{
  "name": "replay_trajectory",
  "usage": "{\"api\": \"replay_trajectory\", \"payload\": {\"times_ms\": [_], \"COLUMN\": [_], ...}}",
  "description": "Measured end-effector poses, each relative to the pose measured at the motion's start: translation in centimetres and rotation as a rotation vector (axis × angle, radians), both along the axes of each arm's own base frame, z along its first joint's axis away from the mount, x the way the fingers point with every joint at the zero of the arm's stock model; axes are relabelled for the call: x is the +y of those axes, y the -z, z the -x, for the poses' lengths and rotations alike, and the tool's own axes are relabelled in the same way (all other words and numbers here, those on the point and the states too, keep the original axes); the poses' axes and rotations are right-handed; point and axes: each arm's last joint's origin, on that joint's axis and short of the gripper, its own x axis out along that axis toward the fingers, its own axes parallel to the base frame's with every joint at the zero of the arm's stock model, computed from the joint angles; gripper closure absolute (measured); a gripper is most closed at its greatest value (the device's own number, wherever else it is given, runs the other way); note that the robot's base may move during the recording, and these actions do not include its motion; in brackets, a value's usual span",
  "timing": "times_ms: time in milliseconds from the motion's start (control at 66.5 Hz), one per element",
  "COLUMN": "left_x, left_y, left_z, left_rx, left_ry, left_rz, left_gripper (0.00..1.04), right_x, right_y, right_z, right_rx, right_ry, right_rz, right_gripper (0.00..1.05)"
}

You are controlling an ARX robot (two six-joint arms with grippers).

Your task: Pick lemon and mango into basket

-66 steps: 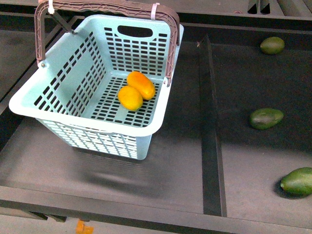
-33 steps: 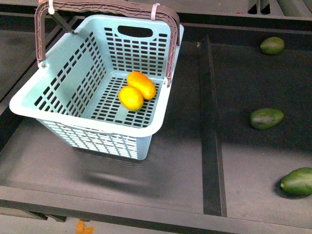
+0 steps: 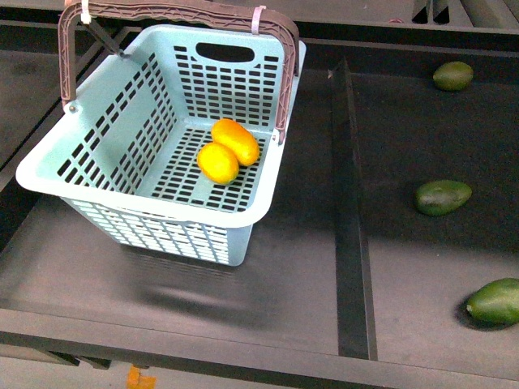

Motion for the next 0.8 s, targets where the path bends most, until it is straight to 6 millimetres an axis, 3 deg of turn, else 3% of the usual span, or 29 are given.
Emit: {"api": "replay_trajectory", "payload": {"times_ms": [798], "left_x": [0.0], "left_y": [-0.1], "left_z": [3.1], "left_rx": [0.007], "left_ry": [0.000], "left_rz": [0.000], "left_gripper": [1.01], "right_x": [0.0], "right_y": [0.0], "right_z": [0.0], "right_rx": [0.000], "right_ry": [0.000], "right_rz": [0.000], "right_gripper": [0.09]}}
